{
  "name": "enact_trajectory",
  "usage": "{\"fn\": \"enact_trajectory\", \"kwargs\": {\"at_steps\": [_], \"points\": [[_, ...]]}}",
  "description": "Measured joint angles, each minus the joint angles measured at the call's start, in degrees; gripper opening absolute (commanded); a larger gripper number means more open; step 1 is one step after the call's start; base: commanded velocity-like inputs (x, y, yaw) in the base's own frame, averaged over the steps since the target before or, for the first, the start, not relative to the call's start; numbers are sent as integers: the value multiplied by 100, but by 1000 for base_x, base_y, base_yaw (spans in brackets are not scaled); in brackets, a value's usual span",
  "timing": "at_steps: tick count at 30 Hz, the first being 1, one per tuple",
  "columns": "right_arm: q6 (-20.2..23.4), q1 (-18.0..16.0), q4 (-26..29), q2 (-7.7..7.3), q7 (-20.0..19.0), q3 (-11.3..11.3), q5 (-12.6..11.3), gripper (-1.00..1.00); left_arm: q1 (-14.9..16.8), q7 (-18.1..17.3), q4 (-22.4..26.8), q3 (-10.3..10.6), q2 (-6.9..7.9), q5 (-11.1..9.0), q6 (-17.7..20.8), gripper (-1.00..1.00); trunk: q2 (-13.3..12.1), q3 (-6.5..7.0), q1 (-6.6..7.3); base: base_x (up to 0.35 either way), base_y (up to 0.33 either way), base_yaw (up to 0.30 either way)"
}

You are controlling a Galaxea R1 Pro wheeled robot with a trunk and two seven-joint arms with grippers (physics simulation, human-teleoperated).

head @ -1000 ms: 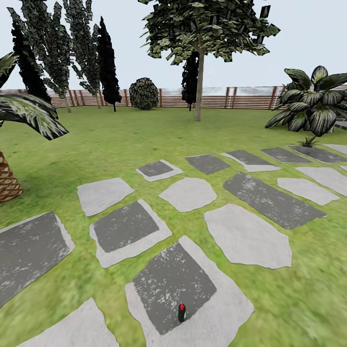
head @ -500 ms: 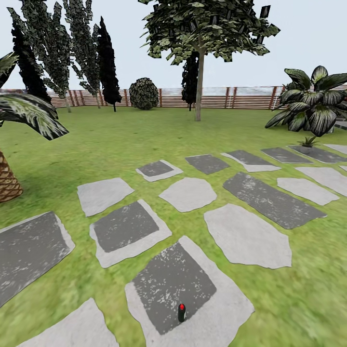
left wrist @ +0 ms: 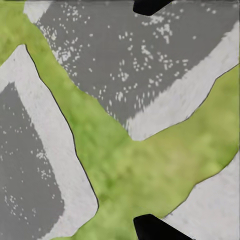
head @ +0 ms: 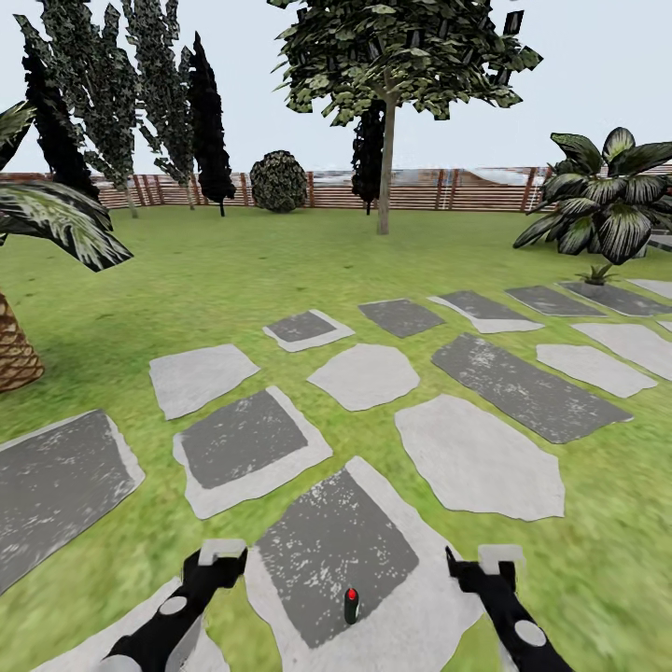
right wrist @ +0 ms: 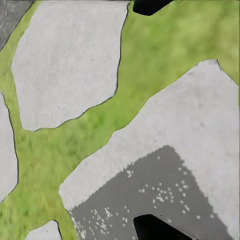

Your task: Pick up the pesticide atomizer in the garden and spray insectifuge to fully cover both potted plants in the garden.

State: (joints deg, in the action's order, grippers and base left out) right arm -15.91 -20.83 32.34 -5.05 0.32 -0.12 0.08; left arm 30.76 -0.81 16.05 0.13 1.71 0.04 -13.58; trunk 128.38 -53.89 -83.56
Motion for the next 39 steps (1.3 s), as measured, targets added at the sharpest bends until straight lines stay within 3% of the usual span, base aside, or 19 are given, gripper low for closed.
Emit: {"fn": "enact_trajectory", "kwargs": {"at_steps": [4,7,12,15,22,39], "points": [[3,-378,19,-12,0,-5,0,100,316,-4,3,0,-156,-4,169,100,0,-1,0,0,0,0],[12,-473,21,-42,0,-16,4,100,394,0,-5,8,-180,9,196,100,0,-1,0,0,0,0],[9,-496,15,-366,-4,-23,-3,100,375,-3,-4,41,-161,33,151,100,0,-1,0,0,0,0],[9,-498,14,-437,-7,-21,-7,100,373,-10,2,91,-175,80,143,100,0,-1,0,0,0,0],[3,-498,-13,-460,-10,-7,-1,100,377,-47,8,310,-198,92,160,100,0,-1,0,0,0,0],[1,-498,-22,-453,-8,-12,-3,100,403,-70,0,299,-182,45,201,100,680,-384,-373,0,0,0]]}}
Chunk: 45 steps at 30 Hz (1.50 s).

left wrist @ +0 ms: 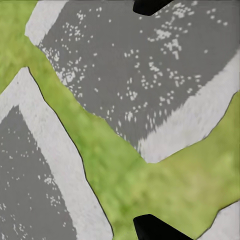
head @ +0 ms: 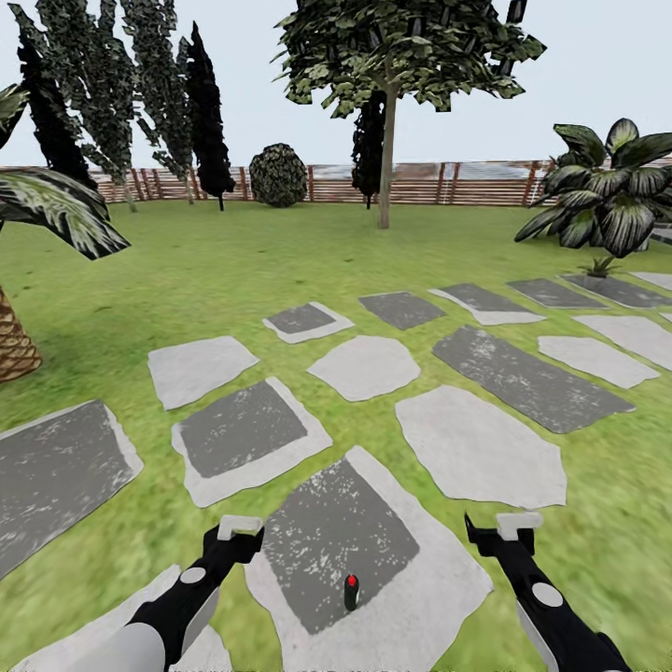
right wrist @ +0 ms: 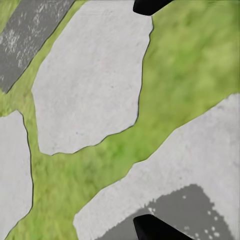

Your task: Pick up the pesticide atomizer in the garden and spray insectifuge to fully cover both potted plants in the garden.

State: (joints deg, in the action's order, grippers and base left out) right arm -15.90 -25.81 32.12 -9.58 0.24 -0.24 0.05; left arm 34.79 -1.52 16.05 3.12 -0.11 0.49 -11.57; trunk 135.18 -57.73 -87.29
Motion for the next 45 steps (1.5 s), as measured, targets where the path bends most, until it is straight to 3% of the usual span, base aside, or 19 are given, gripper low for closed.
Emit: {"fn": "enact_trajectory", "kwargs": {"at_steps": [6,15,34,45], "points": [[5,0,0,0,0,0,-1,100,6,1,0,-25,0,-6,-13,100,241,-162,-132,0,0,0],[6,-1,-6,0,0,2,3,100,5,8,-6,-41,6,-24,-39,100,242,-244,-132,0,-18,0],[2,-1,1,0,0,5,-4,100,6,9,-8,-51,25,-32,-51,100,242,-416,-130,33,-250,3],[0,-1,0,3,0,8,-3,100,-1,4,-8,-69,27,-196,-89,100,242,-515,-132,120,-81,65]]}}
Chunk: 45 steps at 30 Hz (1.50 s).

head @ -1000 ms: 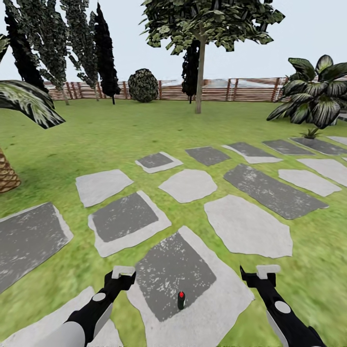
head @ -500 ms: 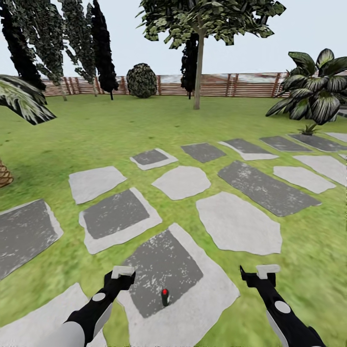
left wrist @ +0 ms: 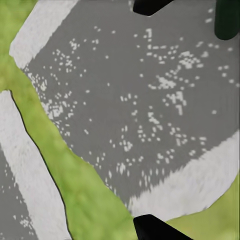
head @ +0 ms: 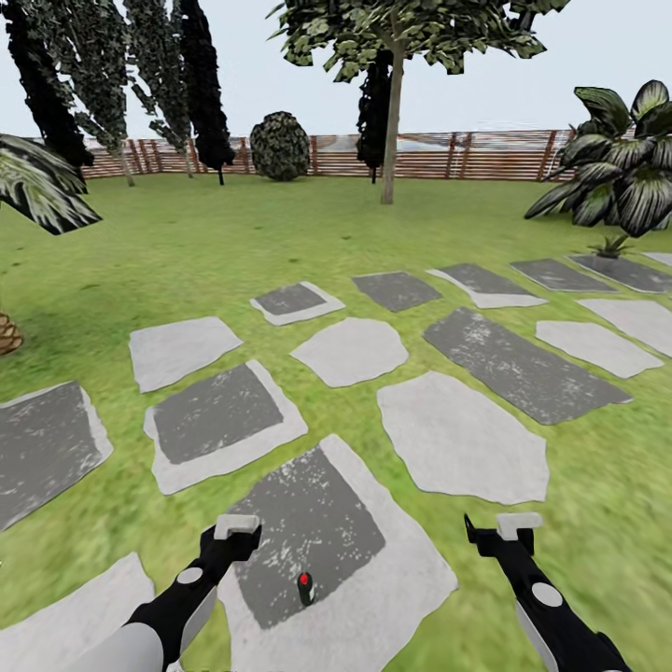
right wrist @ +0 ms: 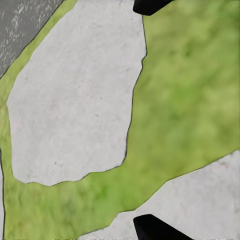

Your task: Pick up the pesticide atomizer in the garden and spray insectifuge to fully cover both potted plants in the garden.

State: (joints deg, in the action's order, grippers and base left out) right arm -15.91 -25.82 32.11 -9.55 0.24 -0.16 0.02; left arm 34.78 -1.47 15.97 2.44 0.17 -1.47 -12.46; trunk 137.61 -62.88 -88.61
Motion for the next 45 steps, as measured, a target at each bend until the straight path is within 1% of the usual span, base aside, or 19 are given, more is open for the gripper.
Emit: {"fn": "enact_trajectory", "kwargs": {"at_steps": [5,12,18,34,43,45], "points": [[0,0,0,5,0,0,-2,100,1,4,0,5,-24,-3,0,100,0,-45,0,4,-24,73],[0,-1,1,6,0,0,-2,100,3,9,7,5,-27,-4,-4,100,0,-105,-2,-144,-192,73],[0,-1,5,6,0,0,-2,100,7,7,9,4,-27,-4,-6,100,0,-144,-1,-94,-245,73],[0,-1,10,6,0,0,-2,100,7,7,7,-2,-27,-4,-7,100,0,-222,0,-3,-267,103],[0,0,9,6,-6,0,-2,100,-7,8,8,2,-28,-4,-16,100,0,-247,0,0,-20,63],[0,0,9,6,-6,0,-2,100,-9,7,8,3,-23,-4,-16,100,79,-284,-44,0,0,2]]}}
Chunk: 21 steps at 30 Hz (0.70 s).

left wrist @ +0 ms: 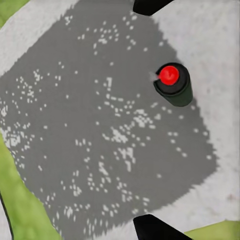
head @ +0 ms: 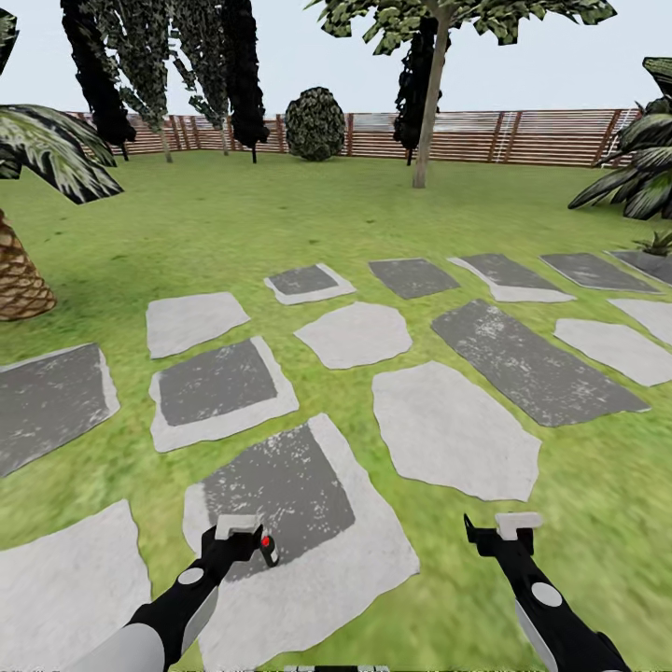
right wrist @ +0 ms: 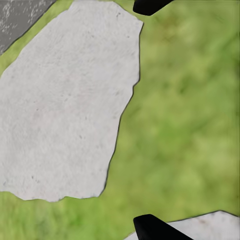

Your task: Pick up the pesticide atomizer in the garden and spray insectifuge to fully cover both potted plants in the garden.

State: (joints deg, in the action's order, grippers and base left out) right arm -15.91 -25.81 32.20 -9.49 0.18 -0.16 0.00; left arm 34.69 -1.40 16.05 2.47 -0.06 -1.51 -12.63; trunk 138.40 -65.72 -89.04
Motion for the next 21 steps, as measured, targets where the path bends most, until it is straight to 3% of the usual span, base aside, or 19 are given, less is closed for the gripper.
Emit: {"fn": "enact_trajectory", "kwargs": {"at_steps": [12,21], "points": [[0,0,-9,26,6,7,0,100,8,10,-9,18,62,-16,20,100,481,-302,-264,0,0,0],[-3,0,-8,35,11,1,0,100,8,6,-18,29,56,-24,28,100,495,-582,-288,0,0,0]]}}
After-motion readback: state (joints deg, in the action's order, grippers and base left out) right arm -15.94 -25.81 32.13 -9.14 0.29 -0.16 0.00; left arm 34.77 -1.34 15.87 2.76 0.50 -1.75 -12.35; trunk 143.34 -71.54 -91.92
